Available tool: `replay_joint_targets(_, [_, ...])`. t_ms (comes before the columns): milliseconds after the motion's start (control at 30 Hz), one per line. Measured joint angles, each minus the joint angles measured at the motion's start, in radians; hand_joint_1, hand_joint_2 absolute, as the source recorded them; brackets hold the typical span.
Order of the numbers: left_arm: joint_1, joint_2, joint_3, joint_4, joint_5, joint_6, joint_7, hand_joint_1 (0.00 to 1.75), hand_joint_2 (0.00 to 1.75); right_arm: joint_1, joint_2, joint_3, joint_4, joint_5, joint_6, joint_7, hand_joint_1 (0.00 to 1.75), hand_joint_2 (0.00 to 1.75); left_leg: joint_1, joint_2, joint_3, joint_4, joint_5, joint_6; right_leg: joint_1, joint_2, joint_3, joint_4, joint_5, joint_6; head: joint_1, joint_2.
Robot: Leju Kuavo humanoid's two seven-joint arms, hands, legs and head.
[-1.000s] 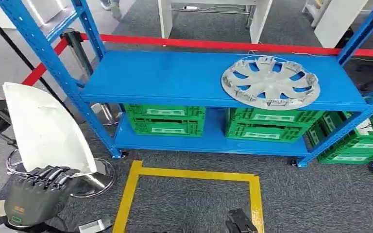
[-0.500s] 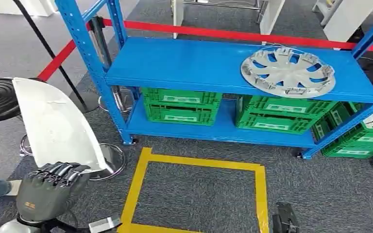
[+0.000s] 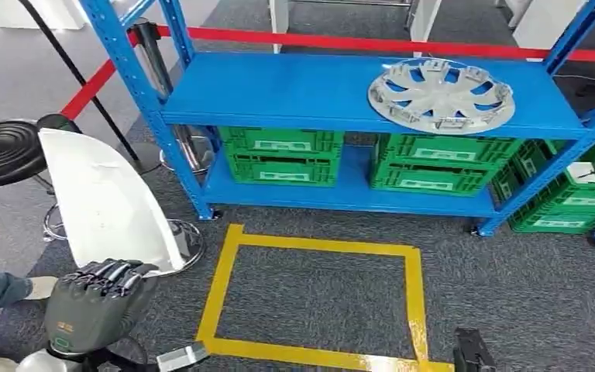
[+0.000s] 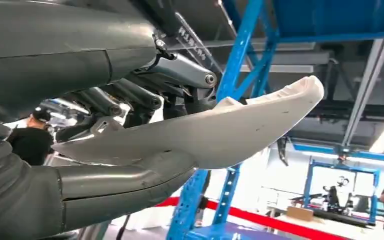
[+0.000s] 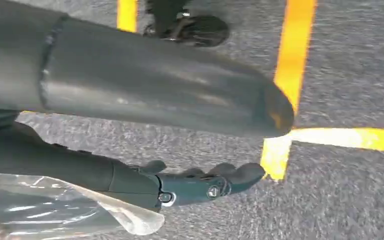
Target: Take the parts from the cabinet and place them on the table.
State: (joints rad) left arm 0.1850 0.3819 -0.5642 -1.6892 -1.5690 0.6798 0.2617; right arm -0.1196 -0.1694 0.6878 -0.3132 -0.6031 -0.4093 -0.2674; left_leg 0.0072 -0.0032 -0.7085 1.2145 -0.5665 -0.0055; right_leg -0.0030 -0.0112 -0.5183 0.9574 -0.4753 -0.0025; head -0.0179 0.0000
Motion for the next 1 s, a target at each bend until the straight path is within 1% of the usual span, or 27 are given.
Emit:
replay_joint_targets(33, [0.0, -0.001, -0.003, 0.004, 0.0, 0.0, 0.0, 1.75, 1.75, 0.002, 0.0, -0.002, 0.001, 0.008, 0.002, 0.002, 0.0, 0.0, 0.001, 0.0, -0.012, 0.068, -0.026, -0.003, 0.001, -0.002, -0.013, 0.006, 0.006, 0.0, 0.0, 0.0])
replay_joint_targets(67, [0.0, -0.002, -0.005, 0.008, 0.002, 0.002, 0.0, 1.75, 1.75, 0.004, 0.001, -0.006, 0.003, 0.018, 0.006, 0.004, 0.0, 0.0, 0.002, 0.0, -0.007, 0.099, -0.027, -0.005, 0.002, -0.003, -0.029, 0.013, 0.012, 0.0, 0.0, 0.0])
replay_joint_targets(100, [-0.001, -0.002, -0.006, 0.013, 0.005, 0.002, 0.0, 1.75, 1.75, 0.005, 0.002, -0.01, 0.005, 0.028, 0.012, 0.006, 0.0, 0.0, 0.003, 0.0, 0.019, 0.084, -0.006, -0.006, 0.002, -0.004, -0.046, 0.023, 0.018, 0.001, 0.0, 0.0])
replay_joint_targets(167, [-0.005, -0.004, -0.007, 0.019, 0.007, 0.002, 0.0, 1.75, 1.75, 0.006, 0.004, -0.018, 0.007, 0.043, 0.016, 0.008, 0.0, 0.0, 0.004, 0.0, 0.116, -0.048, 0.05, -0.004, 0.001, -0.004, -0.076, 0.042, 0.026, 0.007, -0.001, 0.0])
replay_joint_targets(200, [-0.009, -0.005, -0.007, 0.021, 0.008, 0.002, 0.0, 1.75, 1.75, 0.007, 0.005, -0.022, 0.008, 0.049, 0.019, 0.011, 0.0, 0.0, 0.004, 0.0, 0.183, -0.149, 0.048, 0.0, 0.001, -0.003, -0.089, 0.055, 0.03, 0.012, 0.0, 0.0])
replay_joint_targets(233, [-0.015, -0.006, -0.007, 0.024, 0.008, 0.002, 0.0, 1.75, 1.75, 0.009, 0.005, -0.026, 0.008, 0.052, 0.019, 0.012, 0.0, 0.0, -0.001, 0.0, 0.205, -0.191, 0.022, 0.006, 0.005, -0.003, -0.101, 0.061, 0.034, 0.018, -0.001, 0.0])
replay_joint_targets(267, [-0.014, -0.007, -0.007, 0.026, 0.008, 0.002, 0.0, 1.75, 1.75, 0.011, 0.006, -0.031, 0.008, 0.055, 0.02, 0.014, 0.0, 0.0, -0.004, -0.001, 0.197, -0.178, 0.04, 0.016, 0.003, -0.003, -0.1, 0.061, 0.042, 0.024, 0.003, 0.0])
replay_joint_targets(300, [-0.016, -0.008, -0.008, 0.027, 0.008, 0.003, 0.0, 1.75, 1.75, 0.012, 0.008, -0.035, 0.01, 0.057, 0.021, 0.014, 0.0, 0.0, -0.006, -0.002, 0.191, -0.184, 0.041, 0.018, 0.001, -0.003, -0.101, 0.062, 0.05, 0.031, -0.003, 0.0])
replay_joint_targets(367, [-0.017, -0.009, -0.008, 0.032, 0.009, 0.003, 0.0, 1.75, 1.75, 0.017, 0.009, -0.041, 0.014, 0.067, 0.026, 0.015, 0.0, 0.0, -0.008, 0.0, 0.178, -0.191, 0.062, 0.037, 0.0, -0.001, -0.109, 0.057, 0.068, 0.045, -0.003, 0.0])
replay_joint_targets(400, [-0.02, -0.011, -0.008, 0.033, 0.009, 0.002, 0.0, 1.75, 1.75, 0.019, 0.01, -0.043, 0.017, 0.072, 0.028, 0.015, 0.0, 0.0, -0.002, 0.004, 0.17, -0.194, 0.075, 0.044, -0.004, 0.004, -0.114, 0.066, 0.048, 0.049, -0.002, 0.0])
replay_joint_targets(433, [-0.022, -0.011, -0.008, 0.034, 0.009, 0.002, 0.0, 1.75, 1.75, 0.021, 0.011, -0.048, 0.018, 0.08, 0.031, 0.018, 0.0, 0.0, -0.002, 0.004, 0.152, -0.195, 0.087, 0.052, -0.004, 0.007, -0.131, 0.095, -0.01, 0.056, 0.0, 0.0])
replay_joint_targets(500, [-0.022, -0.015, -0.007, 0.036, 0.009, 0.002, 0.0, 1.75, 1.75, 0.023, 0.011, -0.059, 0.021, 0.094, 0.031, 0.018, 0.0, 0.0, -0.002, 0.004, 0.117, -0.194, 0.115, 0.057, -0.007, 0.008, -0.172, 0.228, -0.131, 0.064, 0.003, 0.0])
replay_joint_targets(533, [-0.022, -0.015, -0.007, 0.037, 0.009, 0.002, 0.0, 1.75, 1.75, 0.023, 0.012, -0.065, 0.022, 0.1, 0.031, 0.018, 0.0, 0.0, -0.003, 0.004, 0.094, -0.194, 0.131, 0.056, -0.007, 0.008, -0.186, 0.307, -0.173, 0.066, 0.003, 0.0])
replay_joint_targets(567, [-0.022, -0.016, -0.007, 0.038, 0.01, 0.003, 0.0, 1.75, 1.75, 0.025, 0.013, -0.068, 0.023, 0.105, 0.031, 0.019, 0.0, 0.0, -0.003, 0.004, 0.072, -0.193, 0.148, 0.055, -0.007, 0.008, -0.185, 0.357, -0.175, 0.066, 0.004, 0.0])
replay_joint_targets(600, [-0.022, -0.016, -0.006, 0.039, 0.012, 0.002, 0.001, 1.75, 1.75, 0.027, 0.013, -0.071, 0.023, 0.11, 0.031, 0.019, 0.0, 0.0, -0.003, 0.004, 0.052, -0.193, 0.162, 0.053, -0.007, 0.008, -0.166, 0.364, -0.146, 0.065, 0.004, 0.0])
replay_joint_targets(633, [-0.021, -0.016, -0.006, 0.04, 0.012, 0.003, 0.002, 1.75, 1.75, 0.029, 0.013, -0.076, 0.023, 0.115, 0.031, 0.021, 0.0, 0.0, -0.003, 0.004, 0.033, -0.193, 0.177, 0.051, -0.007, 0.008, -0.128, 0.336, -0.102, 0.065, 0.004, 0.0])
replay_joint_targets(667, [-0.021, -0.017, -0.006, 0.041, 0.012, 0.003, 0.002, 1.75, 1.75, 0.03, 0.013, -0.08, 0.023, 0.117, 0.031, 0.021, 0.0, 0.0, -0.002, 0.004, 0.018, -0.192, 0.191, 0.047, -0.007, 0.008, -0.074, 0.277, -0.065, 0.063, 0.004, 0.0])
replay_joint_targets(700, [-0.021, -0.018, -0.006, 0.042, 0.012, 0.002, 0.002, 1.75, 1.75, 0.029, 0.013, -0.085, 0.023, 0.119, 0.031, 0.021, 0.0, 0.0, -0.002, 0.004, 0.005, -0.192, 0.205, 0.043, -0.007, 0.009, 0.0, 0.186, -0.054, 0.061, 0.004, 0.0])
replay_joint_targets(733, [-0.022, -0.018, -0.006, 0.042, 0.012, 0.003, 0.003, 1.75, 1.75, 0.028, 0.013, -0.088, 0.023, 0.119, 0.031, 0.021, 0.0, 0.0, -0.003, 0.004, -0.002, -0.191, 0.218, 0.037, -0.006, 0.012, 0.078, 0.083, -0.089, 0.055, 0.005, 0.0])
replay_joint_targets(767, [-0.022, -0.018, -0.005, 0.042, 0.012, 0.003, 0.003, 1.75, 1.75, 0.026, 0.013, -0.091, 0.023, 0.12, 0.031, 0.02, 0.0, 0.0, -0.005, 0.004, -0.01, -0.189, 0.232, 0.031, -0.001, 0.012, 0.138, -0.016, -0.122, 0.048, 0.004, 0.0])
replay_joint_targets(800, [-0.021, -0.018, -0.004, 0.042, 0.012, 0.003, 0.003, 1.75, 1.75, 0.028, 0.014, -0.092, 0.023, 0.12, 0.031, 0.02, 0.0, 0.0, -0.003, 0.007, -0.005, -0.2, 0.248, 0.024, 0.002, 0.011, 0.113, 0.003, -0.114, 0.043, 0.002, 0.0])
replay_joint_targets(833, [-0.022, -0.018, -0.004, 0.042, 0.012, 0.003, 0.003, 1.75, 1.75, 0.031, 0.014, -0.092, 0.023, 0.12, 0.031, 0.02, 0.0, 0.0, 0.0, 0.008, -0.004, -0.205, 0.26, 0.02, 0.004, 0.012, 0.108, 0.001, -0.111, 0.039, 0.01, 0.0])
replay_joint_targets(867, [-0.021, -0.019, -0.004, 0.043, 0.013, 0.003, 0.003, 1.75, 1.75, 0.033, 0.014, -0.092, 0.024, 0.12, 0.031, 0.021, 0.0, 0.0, 0.0, 0.007, -0.003, -0.215, 0.276, 0.011, 0.007, 0.009, 0.1, 0.004, -0.099, 0.027, 0.012, 0.0])
replay_joint_targets(900, [-0.02, -0.019, -0.005, 0.043, 0.013, 0.003, 0.003, 1.75, 1.75, 0.034, 0.015, -0.092, 0.024, 0.12, 0.031, 0.021, 0.0, 0.0, 0.004, 0.005, -0.009, -0.217, 0.273, 0.005, -0.002, 0.003, 0.087, -0.002, -0.077, 0.015, 0.012, 0.0])
replay_joint_targets(933, [-0.017, -0.019, -0.004, 0.044, 0.013, 0.003, 0.003, 1.75, 1.75, 0.033, 0.016, -0.092, 0.024, 0.12, 0.031, 0.022, 0.0, 0.0, 0.003, 0.004, -0.022, -0.192, 0.214, 0.003, 0.0, 0.0, 0.071, -0.001, -0.063, 0.006, 0.011, 0.0])
replay_joint_targets(967, [-0.017, -0.018, -0.004, 0.045, 0.013, 0.003, 0.003, 1.75, 1.75, 0.033, 0.016, -0.092, 0.024, 0.12, 0.031, 0.022, 0.0, 0.0, 0.004, 0.004, -0.035, -0.131, 0.134, 0.001, 0.001, -0.002, 0.055, -0.001, -0.049, -0.001, 0.006, 0.0])
replay_joint_targets(1000, [-0.017, -0.018, -0.004, 0.045, 0.014, 0.003, 0.003, 1.75, 1.75, 0.034, 0.016, -0.093, 0.024, 0.121, 0.031, 0.022, 0.0, 0.0, 0.004, 0.004, -0.043, -0.056, 0.066, -0.003, 0.002, -0.003, 0.04, -0.001, -0.035, -0.002, 0.006, 0.0])
